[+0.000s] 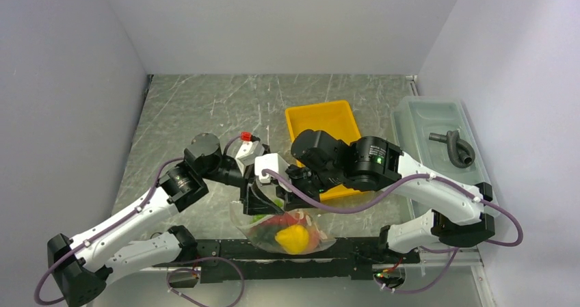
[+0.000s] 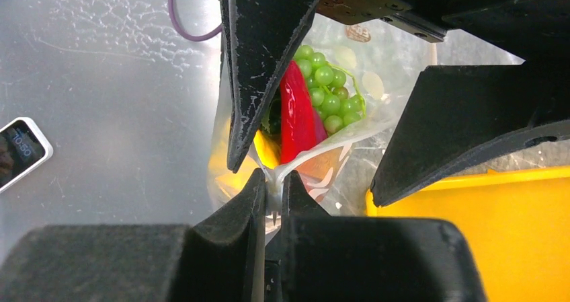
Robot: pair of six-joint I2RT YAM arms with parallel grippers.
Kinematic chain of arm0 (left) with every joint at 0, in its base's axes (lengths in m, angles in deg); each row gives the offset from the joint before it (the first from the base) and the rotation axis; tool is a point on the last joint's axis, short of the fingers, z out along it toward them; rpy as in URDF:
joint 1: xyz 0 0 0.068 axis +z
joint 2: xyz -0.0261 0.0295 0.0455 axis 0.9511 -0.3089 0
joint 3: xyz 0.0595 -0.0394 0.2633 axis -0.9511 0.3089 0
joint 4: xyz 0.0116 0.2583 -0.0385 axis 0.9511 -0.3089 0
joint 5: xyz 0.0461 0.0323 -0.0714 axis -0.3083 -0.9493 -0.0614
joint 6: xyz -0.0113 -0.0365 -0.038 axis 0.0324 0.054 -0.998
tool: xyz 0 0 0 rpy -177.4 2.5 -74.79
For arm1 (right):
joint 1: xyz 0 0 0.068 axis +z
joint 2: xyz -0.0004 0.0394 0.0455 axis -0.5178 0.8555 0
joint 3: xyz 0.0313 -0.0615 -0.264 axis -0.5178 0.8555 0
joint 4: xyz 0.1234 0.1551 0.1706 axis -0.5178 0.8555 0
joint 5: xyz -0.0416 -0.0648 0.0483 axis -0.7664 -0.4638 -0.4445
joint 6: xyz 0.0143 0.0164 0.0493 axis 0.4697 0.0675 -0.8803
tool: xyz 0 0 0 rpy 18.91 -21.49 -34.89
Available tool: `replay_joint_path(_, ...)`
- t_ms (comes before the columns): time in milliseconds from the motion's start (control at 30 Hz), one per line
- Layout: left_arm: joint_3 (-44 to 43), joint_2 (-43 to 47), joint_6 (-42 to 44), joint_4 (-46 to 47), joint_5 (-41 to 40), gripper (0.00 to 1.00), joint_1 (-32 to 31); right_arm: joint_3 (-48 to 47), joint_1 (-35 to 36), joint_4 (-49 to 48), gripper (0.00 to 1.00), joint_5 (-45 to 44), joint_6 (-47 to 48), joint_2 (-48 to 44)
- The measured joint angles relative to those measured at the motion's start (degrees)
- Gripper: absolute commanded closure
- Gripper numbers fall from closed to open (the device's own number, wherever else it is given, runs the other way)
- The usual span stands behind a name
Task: Place the food in the zip-top bag and seal the zipper
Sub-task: Zip the zipper food storage bag at the center of the board.
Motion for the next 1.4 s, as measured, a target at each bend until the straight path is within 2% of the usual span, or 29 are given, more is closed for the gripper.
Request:
replay_joint_path(667, -5.0, 0.0, 9.4, -19.6, -11.7, 0.34, -8.2, 0.0, -0.8, 0.8, 1.00, -2.6, -1.8, -0.7)
replay_joint_path(1067, -8.5, 0.7, 12.0, -28.8, -18.0, 0.66, -9.0, 0.0, -1.2, 0.9, 1.00, -3.5, -2.5, -0.7)
replay_joint_path(1100, -8.8, 0.9, 12.5, -29.6, -18.4, 0.69, -9.1, 0.0, -1.2, 0.9, 1.00, -3.5, -2.6, -0.7)
replay_joint_path(1167, -8.9, 1.3, 12.7, -30.4, -18.8, 0.84, -9.1, 0.0, -1.2, 0.9, 1.00, -3.5, -2.7, -0.7)
replay_joint_path(1267, -9.1, 1.9, 12.9, -31.4, -19.3, 0.98, -9.1, 0.0, -1.3, 0.9, 1.00, -3.6, -3.0, -0.7)
replay_joint_path(1400, -9.2, 2.0, 13.0, -31.7, -19.2, 1.00, -9.1, 0.1, -1.6, 0.6, 1.00, -4.0, -3.5, -0.7)
